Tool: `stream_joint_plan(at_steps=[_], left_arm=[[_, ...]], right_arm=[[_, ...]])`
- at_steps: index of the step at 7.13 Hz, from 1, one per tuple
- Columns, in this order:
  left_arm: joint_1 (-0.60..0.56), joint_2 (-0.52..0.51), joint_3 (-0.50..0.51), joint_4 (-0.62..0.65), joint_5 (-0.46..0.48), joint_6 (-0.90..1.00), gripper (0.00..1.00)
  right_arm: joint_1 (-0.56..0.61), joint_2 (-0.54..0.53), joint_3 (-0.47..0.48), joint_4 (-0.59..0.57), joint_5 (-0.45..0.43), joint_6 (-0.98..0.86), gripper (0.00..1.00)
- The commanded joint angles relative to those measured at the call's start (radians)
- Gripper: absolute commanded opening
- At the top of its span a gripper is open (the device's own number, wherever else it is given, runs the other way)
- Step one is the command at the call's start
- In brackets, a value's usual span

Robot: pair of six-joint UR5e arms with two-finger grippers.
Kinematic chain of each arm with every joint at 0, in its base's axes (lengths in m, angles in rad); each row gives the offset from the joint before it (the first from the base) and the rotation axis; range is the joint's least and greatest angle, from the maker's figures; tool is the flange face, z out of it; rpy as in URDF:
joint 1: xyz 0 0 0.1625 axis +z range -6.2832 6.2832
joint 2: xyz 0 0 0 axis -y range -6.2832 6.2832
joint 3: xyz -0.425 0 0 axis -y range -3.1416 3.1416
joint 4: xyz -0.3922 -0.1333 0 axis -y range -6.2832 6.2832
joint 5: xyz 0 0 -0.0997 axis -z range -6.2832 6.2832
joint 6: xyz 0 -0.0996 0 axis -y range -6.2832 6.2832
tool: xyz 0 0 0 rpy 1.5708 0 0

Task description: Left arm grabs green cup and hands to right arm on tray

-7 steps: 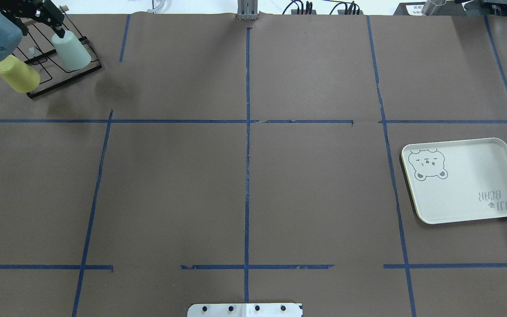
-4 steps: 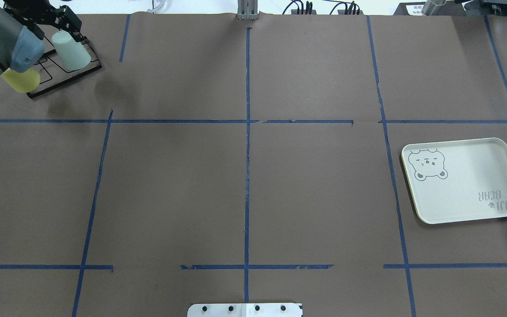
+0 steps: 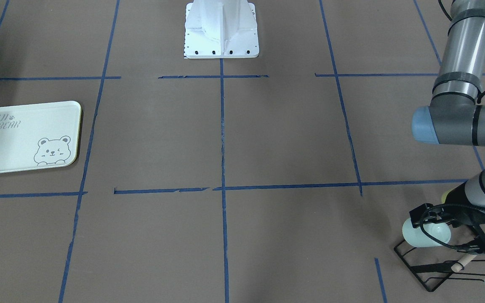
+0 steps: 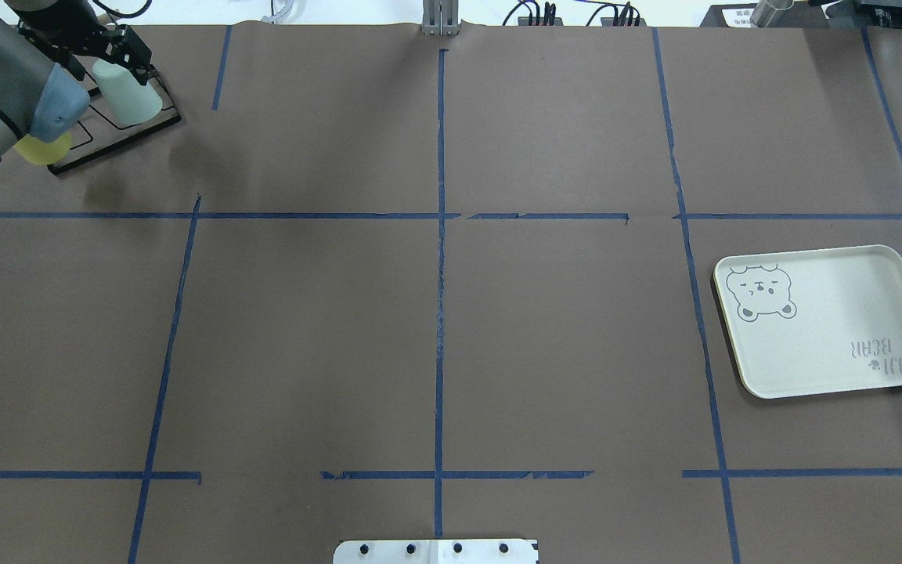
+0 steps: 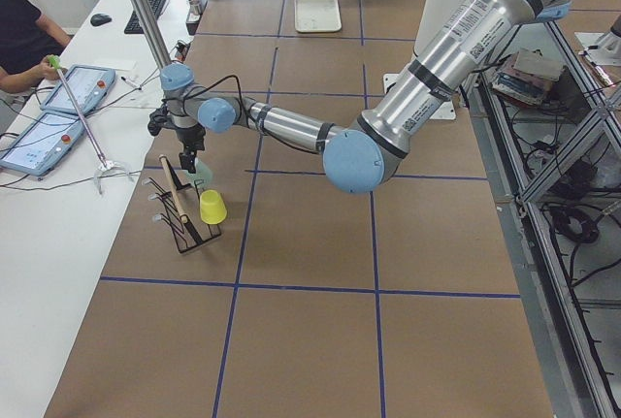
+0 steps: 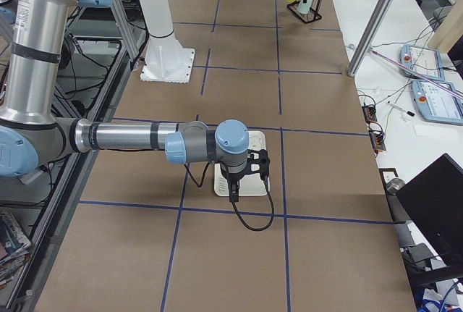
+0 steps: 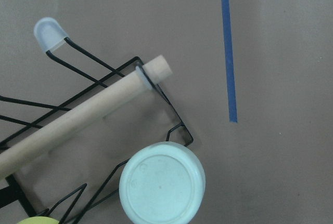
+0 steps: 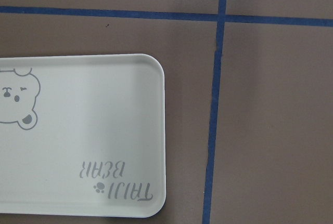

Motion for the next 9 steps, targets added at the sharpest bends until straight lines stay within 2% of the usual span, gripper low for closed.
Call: stream_joint_plan(at_steps=[1, 9], left_arm=[[-0.001, -0.002, 0.020, -0.004, 0.000, -0.002, 1.00], [0.003, -0.042, 0.132, -0.096, 0.000, -0.009, 0.98]], right_arm=[[0.000, 0.000, 0.000, 0.000, 0.001, 0.000, 1.00], [0.000, -0.005, 0.005, 0.003, 0.024, -0.005, 1.00]])
